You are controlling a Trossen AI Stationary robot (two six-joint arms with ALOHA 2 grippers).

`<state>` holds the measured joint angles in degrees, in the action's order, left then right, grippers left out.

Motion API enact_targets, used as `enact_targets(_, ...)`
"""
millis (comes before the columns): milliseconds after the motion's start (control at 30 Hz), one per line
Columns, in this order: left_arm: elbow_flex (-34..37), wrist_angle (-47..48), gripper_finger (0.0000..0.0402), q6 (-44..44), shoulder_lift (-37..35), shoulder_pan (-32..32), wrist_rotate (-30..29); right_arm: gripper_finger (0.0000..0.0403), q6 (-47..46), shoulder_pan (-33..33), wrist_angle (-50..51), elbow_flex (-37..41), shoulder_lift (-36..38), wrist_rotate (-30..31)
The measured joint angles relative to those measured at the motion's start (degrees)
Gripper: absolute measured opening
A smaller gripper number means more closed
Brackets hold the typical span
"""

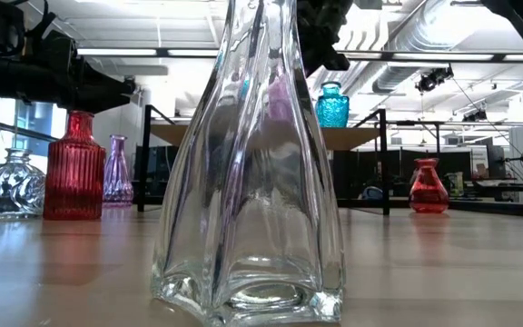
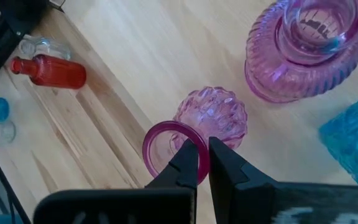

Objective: Sort vases onto shelf
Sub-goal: Put the bottom violet vase on the shelf aligned with the other violet vase

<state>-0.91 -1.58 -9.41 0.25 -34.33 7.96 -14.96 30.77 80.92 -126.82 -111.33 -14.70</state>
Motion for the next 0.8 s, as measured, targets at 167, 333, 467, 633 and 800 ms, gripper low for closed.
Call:
enact_targets(167, 0.02, 0.0, 0.0184, 0.0, 0.0, -0.01, 0.01, 0.0, -0.23, 0.11, -0.3, 0.13, 0.0, 0.0)
enact_targets(333, 0.02, 0.0, 0.0184, 0.0, 0.0, -0.01, 0.0, 0.0, -0.58, 0.11, -0.62, 1.9, 0.0, -0.28)
enact_targets(467, 0.0, 0.0, 0.0184, 0.0, 0.0, -0.02, -0.01, 0.0, -0.57, 0.11, -1.71, 2.1, 0.0, -0.26)
enact_targets(633, 0.0, 0.0, 0.0184, 0.0, 0.0, 0.0, 0.01, 0.0, -0.61, 0.76, -1.88, 2.1, 0.0, -0.26)
enact_targets(800, 0.01, -0.02, 0.0184, 0.0, 0.0, -0.02, 0.0, 0.0, -0.65, 0.77, -1.98, 2.1, 0.0, -0.23)
